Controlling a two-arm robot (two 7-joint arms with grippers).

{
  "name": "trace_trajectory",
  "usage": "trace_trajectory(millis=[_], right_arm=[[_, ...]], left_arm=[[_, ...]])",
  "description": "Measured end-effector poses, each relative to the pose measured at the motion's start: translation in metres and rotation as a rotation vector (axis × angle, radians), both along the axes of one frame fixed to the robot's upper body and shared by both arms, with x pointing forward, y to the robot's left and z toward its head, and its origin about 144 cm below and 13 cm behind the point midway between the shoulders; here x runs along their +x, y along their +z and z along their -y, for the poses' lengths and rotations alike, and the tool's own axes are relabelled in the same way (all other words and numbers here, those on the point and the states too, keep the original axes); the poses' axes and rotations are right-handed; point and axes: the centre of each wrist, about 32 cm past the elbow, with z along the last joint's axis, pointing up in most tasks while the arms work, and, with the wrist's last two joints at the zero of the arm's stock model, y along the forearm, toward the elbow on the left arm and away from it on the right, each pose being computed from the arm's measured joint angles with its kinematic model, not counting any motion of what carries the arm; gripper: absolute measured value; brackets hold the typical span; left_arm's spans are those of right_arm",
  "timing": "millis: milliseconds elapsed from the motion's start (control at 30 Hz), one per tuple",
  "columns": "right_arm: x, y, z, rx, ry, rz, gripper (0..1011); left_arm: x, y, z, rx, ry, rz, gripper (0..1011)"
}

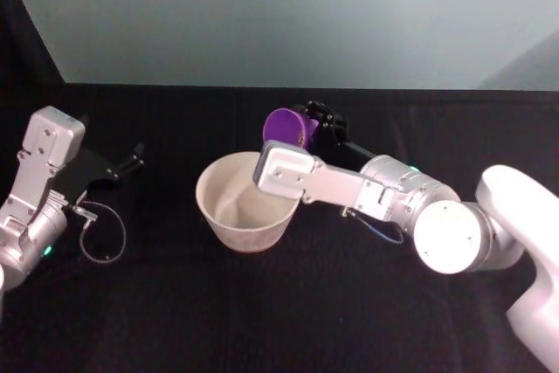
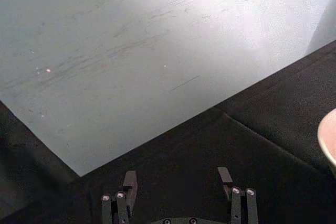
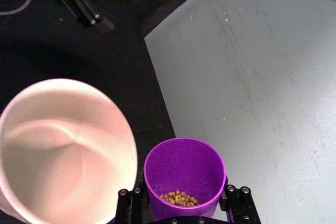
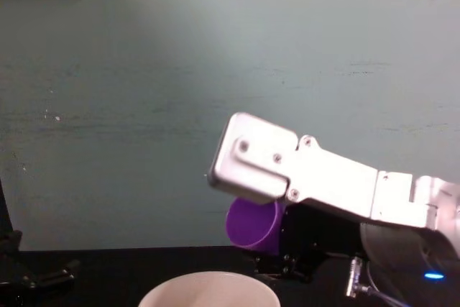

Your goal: Pick up the cup and pour the mung beans from the cup into the bowl.

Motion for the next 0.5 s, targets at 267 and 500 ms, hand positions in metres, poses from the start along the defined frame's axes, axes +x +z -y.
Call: trace_trajectory(millis=[267,500], right_arm=[[-0.007,0.000,-0.014,-0.122,0.038,0.077,730],[-0.013,0.000,-0.025,-0.237,0.055,0.146,730]], left_arm=[[0.000,0.000,0.000,0.000,0.000,0.000,1000],[0.000,0.000,0.000,0.000,0.000,0.000,1000]])
